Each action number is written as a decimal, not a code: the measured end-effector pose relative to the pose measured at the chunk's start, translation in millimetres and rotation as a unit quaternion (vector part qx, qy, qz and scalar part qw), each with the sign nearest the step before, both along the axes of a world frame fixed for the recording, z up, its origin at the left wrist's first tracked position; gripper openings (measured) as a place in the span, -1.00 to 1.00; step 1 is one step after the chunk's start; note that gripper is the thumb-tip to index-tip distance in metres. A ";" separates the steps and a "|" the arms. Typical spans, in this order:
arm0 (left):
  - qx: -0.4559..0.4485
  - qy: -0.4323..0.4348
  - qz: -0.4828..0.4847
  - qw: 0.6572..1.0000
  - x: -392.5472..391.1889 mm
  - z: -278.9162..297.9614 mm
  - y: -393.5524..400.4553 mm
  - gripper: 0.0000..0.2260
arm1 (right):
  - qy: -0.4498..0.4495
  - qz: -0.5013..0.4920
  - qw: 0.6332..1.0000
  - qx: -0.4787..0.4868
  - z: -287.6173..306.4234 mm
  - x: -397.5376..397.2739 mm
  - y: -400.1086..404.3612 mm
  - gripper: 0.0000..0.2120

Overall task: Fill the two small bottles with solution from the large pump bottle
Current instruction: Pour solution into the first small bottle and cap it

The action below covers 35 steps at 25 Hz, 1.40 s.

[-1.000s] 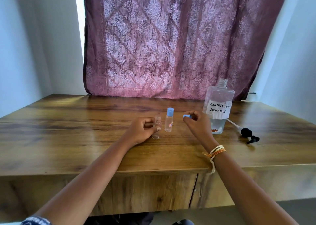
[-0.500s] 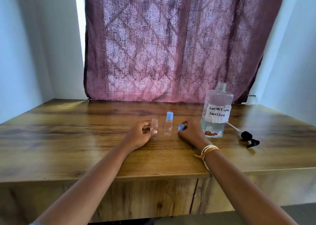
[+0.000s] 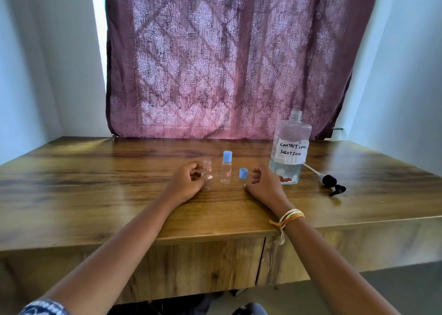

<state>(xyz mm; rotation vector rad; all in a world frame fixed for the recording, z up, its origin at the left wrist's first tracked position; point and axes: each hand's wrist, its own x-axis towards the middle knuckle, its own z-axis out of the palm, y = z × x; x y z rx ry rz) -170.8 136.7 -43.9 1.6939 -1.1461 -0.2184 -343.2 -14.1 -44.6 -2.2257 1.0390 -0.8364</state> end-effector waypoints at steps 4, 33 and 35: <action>-0.014 -0.021 -0.008 1.000 -11.0 4.2 -0.2 -0.79 | -0.129 -0.045 0.991 -0.006 8.0 -29.2 9.6 -0.87; -0.048 0.039 -0.078 0.995 -25.4 -8.1 -21.0 -0.52 | -0.272 -0.019 0.962 -0.014 79.9 -49.9 -61.5 -0.39; -0.052 0.039 -0.076 0.995 -26.2 -7.3 -20.8 -0.48 | -0.283 -0.020 0.958 -0.043 81.1 -46.4 -48.4 -0.50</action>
